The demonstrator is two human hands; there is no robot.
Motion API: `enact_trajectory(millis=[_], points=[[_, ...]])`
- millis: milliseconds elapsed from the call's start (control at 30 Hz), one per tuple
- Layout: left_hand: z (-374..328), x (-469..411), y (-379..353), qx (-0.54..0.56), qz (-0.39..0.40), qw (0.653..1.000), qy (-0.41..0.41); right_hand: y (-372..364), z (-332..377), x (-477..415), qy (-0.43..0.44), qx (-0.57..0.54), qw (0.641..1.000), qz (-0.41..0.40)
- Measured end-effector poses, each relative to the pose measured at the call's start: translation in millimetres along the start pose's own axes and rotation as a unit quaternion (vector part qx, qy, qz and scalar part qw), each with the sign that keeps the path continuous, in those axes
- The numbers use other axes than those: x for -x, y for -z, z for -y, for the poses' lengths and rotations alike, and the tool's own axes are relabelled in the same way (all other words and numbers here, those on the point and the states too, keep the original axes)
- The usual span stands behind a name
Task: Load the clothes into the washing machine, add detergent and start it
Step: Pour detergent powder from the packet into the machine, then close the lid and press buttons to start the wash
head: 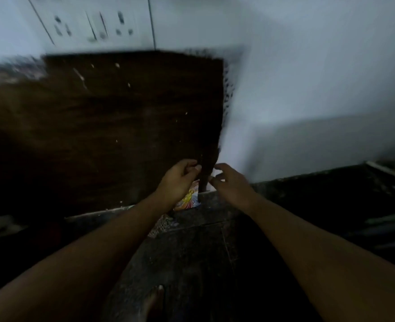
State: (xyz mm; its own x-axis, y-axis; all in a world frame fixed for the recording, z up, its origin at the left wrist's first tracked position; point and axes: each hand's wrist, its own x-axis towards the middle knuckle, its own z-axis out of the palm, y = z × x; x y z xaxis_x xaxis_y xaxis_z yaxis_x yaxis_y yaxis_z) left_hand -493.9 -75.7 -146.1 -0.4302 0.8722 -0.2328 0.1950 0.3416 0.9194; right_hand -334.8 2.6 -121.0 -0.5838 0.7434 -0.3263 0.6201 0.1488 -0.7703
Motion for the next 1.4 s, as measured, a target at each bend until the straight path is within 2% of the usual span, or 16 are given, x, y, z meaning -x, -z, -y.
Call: enact_trajectory(millis=[233, 500, 633, 900, 1167, 1400], points=[[-183, 75, 11, -0.049, 0.010, 0.990, -0.132, 122, 107, 115, 0.062, 0.022, 0.993, -0.097], [-309, 143, -14, -0.084, 0.040, 0.967, -0.238, 208, 141, 218, 0.071, 0.003, 0.979, -0.191], [-345, 153, -34, -0.068, 0.071, 0.959, -0.265, 237, 136, 256, 0.050, 0.005, 0.971, -0.234], [-410, 158, -79, -0.069, 0.195, 0.923, -0.323, 290, 121, 312, -0.007, -0.014, 0.933, -0.358], [-456, 165, -146, -0.076, 0.321, 0.863, -0.383, 312, 86, 387, -0.101, -0.027, 0.871, -0.481], [-477, 196, -233, -0.068, 0.420, 0.807, -0.409, 330, 51, 473, -0.197, -0.018, 0.818, -0.541]])
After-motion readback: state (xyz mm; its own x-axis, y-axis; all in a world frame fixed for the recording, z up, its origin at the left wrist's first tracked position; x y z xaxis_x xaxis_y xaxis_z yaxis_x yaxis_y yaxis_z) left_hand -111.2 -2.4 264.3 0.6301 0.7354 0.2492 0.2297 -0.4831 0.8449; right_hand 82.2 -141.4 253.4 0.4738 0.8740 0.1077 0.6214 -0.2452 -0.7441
